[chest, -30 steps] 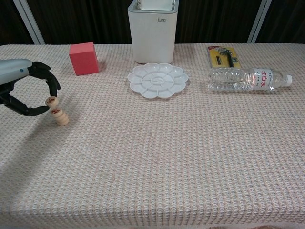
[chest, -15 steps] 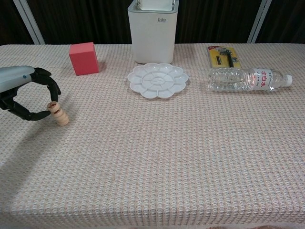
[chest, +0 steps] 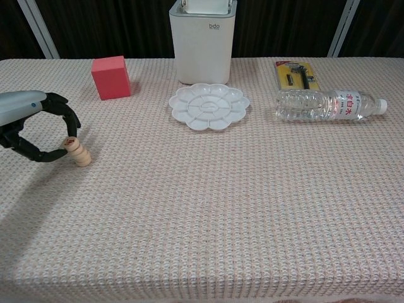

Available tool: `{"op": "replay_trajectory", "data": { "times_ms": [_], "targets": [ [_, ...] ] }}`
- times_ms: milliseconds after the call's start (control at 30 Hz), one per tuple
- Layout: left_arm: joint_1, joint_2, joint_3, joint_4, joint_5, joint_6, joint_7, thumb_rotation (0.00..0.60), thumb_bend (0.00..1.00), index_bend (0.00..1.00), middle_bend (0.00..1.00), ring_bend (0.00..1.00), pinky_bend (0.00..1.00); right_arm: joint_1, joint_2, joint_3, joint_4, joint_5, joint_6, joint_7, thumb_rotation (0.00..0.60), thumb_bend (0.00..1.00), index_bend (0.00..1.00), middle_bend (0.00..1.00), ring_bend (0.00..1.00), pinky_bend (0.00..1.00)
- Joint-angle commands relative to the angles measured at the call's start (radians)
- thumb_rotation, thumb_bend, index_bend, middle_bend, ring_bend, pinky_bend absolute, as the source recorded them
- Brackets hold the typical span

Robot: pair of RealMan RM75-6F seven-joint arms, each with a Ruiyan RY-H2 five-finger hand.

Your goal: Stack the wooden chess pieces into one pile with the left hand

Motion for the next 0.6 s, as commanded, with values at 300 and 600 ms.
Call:
{"op": "replay_trajectory", "data": {
  "times_ms": [300,600],
  "targets": [
    [0.005,0.000,-0.001,0.001,-0.001,-0.011,0.003,0.600,0.35,0.40,0.25,0.00,0.00,-0.001,0.001,-0.001,0.000,-0.001,0.000,-0.002,0.600,0.15,0.00,0.00,0.00,0.00],
    [0.016,0.029,-0.004,-0.051,0.015,0.011,0.010,0.600,0.35,0.34,0.24,0.00,0.00,0.001,0.000,-0.002,-0.001,-0.003,-0.003,-0.004,0.600,0.15,0.00,0.00,0.00,0.00]
  ]
}}
